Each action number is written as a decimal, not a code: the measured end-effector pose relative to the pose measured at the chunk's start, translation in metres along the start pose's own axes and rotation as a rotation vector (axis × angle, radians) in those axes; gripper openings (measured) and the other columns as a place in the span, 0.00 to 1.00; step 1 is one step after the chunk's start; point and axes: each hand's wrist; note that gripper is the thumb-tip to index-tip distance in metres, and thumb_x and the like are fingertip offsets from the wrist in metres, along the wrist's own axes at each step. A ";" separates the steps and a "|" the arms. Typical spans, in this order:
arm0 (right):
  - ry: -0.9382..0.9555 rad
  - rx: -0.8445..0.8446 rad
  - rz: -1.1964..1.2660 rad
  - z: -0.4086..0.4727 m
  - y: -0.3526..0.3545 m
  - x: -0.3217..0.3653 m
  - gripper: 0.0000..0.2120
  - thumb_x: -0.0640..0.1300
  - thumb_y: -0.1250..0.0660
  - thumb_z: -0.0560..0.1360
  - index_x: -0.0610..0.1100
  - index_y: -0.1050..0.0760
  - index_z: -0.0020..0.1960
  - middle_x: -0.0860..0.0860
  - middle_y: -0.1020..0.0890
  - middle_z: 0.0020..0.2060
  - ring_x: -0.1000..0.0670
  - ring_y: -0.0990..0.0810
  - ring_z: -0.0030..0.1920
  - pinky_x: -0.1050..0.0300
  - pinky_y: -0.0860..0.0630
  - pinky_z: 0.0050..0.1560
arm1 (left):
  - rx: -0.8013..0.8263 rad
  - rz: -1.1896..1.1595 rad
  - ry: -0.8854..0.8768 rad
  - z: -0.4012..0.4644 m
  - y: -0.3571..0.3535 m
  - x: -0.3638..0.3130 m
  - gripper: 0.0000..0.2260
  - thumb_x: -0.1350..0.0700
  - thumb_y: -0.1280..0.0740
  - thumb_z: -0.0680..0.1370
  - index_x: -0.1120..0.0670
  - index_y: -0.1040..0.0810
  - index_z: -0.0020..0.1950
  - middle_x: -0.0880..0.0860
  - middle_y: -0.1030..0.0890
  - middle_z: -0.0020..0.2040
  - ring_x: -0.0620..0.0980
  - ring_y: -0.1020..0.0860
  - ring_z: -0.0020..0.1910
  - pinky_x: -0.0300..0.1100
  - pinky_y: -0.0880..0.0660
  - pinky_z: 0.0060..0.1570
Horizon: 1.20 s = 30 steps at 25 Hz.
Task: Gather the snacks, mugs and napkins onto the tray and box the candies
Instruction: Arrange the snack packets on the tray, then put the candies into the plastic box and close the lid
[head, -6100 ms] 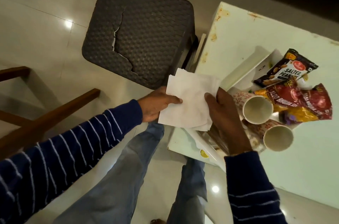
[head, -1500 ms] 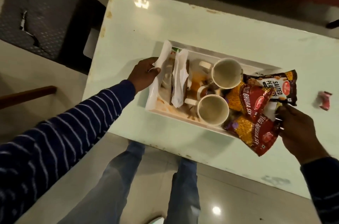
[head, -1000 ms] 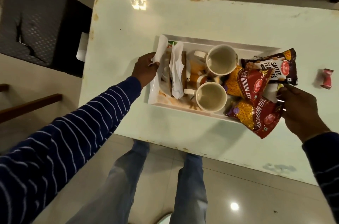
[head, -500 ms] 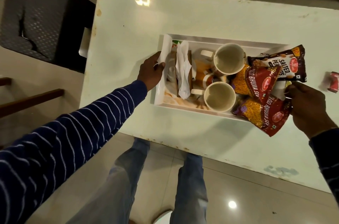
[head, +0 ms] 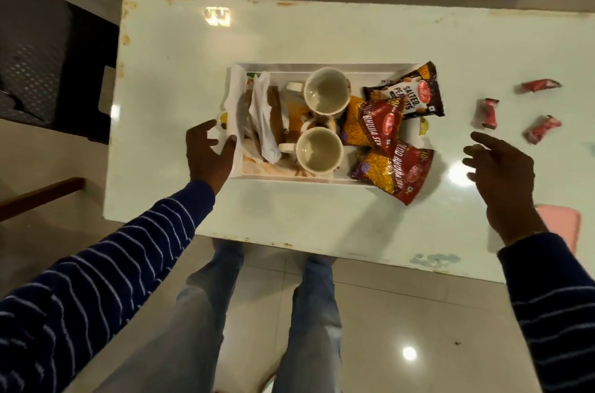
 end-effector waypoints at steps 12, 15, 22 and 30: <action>-0.113 -0.219 0.052 -0.042 0.110 -0.015 0.15 0.44 0.35 0.79 0.49 0.20 0.64 0.47 0.16 0.55 0.49 0.16 0.50 0.54 0.20 0.48 | 0.397 0.122 -1.041 -0.159 -0.063 -0.116 0.11 0.54 0.30 0.77 0.54 0.20 0.58 0.54 0.21 0.58 0.54 0.23 0.58 0.49 0.28 0.58; -0.173 -0.318 -0.007 -0.060 0.111 -0.038 0.15 0.43 0.35 0.79 0.49 0.21 0.65 0.46 0.19 0.63 0.43 0.19 0.61 0.47 0.20 0.57 | 0.668 0.092 -1.030 -0.191 -0.090 -0.124 0.09 0.56 0.30 0.78 0.55 0.19 0.57 0.53 0.19 0.56 0.51 0.22 0.56 0.46 0.24 0.53; -0.100 -0.265 -0.530 -0.068 0.107 -0.078 0.36 0.53 0.24 0.71 0.46 0.34 0.74 0.41 0.32 0.73 0.35 0.32 0.71 0.37 0.30 0.68 | 0.959 0.106 -0.704 -0.228 -0.127 -0.121 0.18 0.52 0.31 0.78 0.51 0.27 0.68 0.48 0.25 0.65 0.47 0.26 0.64 0.41 0.23 0.59; 0.024 -0.198 -0.631 -0.035 0.118 -0.113 0.40 0.51 0.23 0.69 0.52 0.39 0.74 0.45 0.32 0.71 0.35 0.28 0.65 0.43 0.26 0.58 | 1.107 0.306 -0.565 -0.248 -0.212 -0.142 0.45 0.48 0.23 0.72 0.50 0.48 0.81 0.52 0.37 0.77 0.52 0.32 0.73 0.46 0.26 0.66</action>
Point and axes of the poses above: each hand's wrist, its own z-axis towards the middle knuckle, its own y-axis out of the back of the hand, x = y × z
